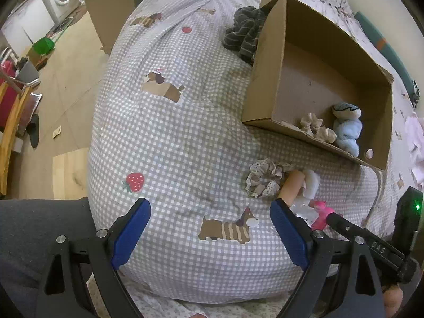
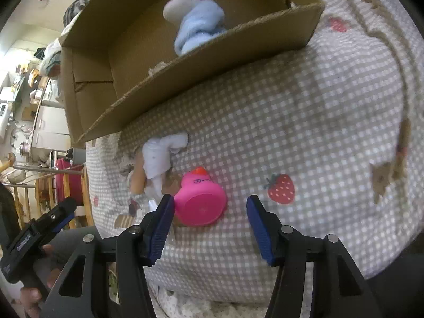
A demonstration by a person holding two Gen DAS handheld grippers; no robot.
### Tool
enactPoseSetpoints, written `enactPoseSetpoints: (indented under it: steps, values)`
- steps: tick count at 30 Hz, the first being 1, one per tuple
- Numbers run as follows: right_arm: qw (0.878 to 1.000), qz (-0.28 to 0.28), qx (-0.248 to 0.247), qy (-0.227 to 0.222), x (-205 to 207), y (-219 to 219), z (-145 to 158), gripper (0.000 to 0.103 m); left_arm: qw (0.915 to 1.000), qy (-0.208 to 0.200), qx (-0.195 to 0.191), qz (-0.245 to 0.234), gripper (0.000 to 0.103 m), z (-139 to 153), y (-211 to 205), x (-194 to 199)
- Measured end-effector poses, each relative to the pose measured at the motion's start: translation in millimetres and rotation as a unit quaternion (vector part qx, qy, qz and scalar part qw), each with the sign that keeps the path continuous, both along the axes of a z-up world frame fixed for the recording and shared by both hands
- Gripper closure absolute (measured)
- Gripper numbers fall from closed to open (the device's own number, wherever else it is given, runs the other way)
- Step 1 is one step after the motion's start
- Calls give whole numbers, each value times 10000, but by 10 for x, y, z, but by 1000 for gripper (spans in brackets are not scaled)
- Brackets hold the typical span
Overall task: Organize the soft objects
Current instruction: 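Grasp the pink rubber toy with the right gripper, then grasp the lace scrunchie with the left gripper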
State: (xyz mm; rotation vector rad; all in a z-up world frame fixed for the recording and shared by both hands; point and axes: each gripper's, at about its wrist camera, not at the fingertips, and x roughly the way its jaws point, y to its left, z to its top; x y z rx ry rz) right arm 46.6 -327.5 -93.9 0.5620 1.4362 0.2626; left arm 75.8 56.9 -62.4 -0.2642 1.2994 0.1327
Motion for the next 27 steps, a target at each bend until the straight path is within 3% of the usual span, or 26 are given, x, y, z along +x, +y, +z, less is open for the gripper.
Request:
enactPoseSetpoints:
  steps: [5,6,7,9,11,14,20,27]
  values:
    - [9995,295,-43,61,64,193,-67,42,9999,42,-67,126,12,-43,69,16]
    - [9992,380,-103,70,62,222,-87,48,9998,44,-87,145,13,-57,77,26]
    - [9988,451,-159,66,59,256,-85,55,9998,50,-121,147,15,-71,77,37]
    - [9985,499,-239,-40,54,283,-42,55,9998,54,-186,76,27,-123,41,77]
    - [9977,528,-374,-211,59,323,20,55,9998,167,-55,36,30,-218,-2,134]
    - [9984,356,-343,-271,68,210,66,56,9988,186,-460,42,30,-289,-44,224]
    - [9987,-55,-201,-456,37,-56,194,56,9973,220,-696,-127,30,-400,-221,414]
    - [9984,-256,-49,-510,15,-224,239,56,9972,491,-492,-259,30,-664,-404,596]
